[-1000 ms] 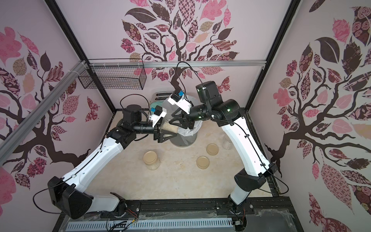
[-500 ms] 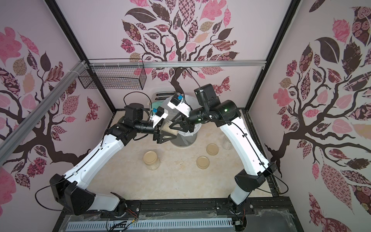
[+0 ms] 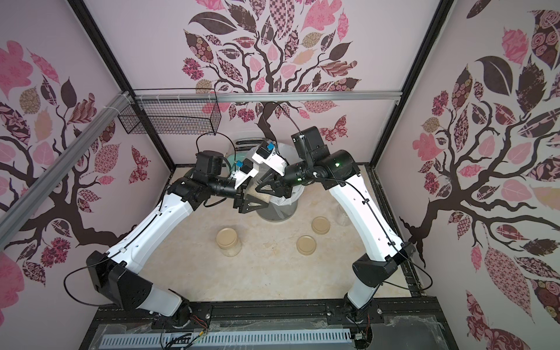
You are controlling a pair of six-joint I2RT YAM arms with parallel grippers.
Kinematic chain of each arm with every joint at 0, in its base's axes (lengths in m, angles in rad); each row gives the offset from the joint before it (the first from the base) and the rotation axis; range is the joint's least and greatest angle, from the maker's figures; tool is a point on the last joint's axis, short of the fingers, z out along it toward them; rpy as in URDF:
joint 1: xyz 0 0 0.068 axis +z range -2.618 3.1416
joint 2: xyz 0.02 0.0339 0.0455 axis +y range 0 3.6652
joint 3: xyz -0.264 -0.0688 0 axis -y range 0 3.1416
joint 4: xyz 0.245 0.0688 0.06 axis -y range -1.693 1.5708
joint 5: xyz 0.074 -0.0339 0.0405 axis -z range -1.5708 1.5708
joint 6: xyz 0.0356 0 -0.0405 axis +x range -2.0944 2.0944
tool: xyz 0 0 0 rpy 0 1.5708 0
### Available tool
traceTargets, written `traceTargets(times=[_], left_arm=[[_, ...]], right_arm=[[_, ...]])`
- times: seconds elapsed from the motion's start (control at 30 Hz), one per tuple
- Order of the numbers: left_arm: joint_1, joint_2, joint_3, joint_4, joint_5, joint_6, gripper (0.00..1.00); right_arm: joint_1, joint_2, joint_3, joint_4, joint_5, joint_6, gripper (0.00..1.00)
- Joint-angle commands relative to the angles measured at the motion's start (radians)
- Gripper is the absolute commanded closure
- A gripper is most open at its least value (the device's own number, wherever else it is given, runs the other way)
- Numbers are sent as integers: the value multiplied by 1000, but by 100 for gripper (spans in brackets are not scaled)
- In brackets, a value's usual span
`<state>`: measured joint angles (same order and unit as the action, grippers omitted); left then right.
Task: Empty moldy rice from jars
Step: Pour the moldy rice from the jar into the trash bin.
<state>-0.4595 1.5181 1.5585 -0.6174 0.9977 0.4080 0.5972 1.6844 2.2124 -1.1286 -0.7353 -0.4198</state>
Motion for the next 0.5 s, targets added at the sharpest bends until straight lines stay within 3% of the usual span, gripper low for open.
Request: traceTargets(times=[0.0, 0.47], left_arm=[[7, -9, 72, 27, 27, 40, 37], [8, 27, 189, -149, -95, 199, 37]], right_arm=[[14, 21, -3, -46, -18, 3, 71], [26, 41, -28, -58, -5, 0, 79]])
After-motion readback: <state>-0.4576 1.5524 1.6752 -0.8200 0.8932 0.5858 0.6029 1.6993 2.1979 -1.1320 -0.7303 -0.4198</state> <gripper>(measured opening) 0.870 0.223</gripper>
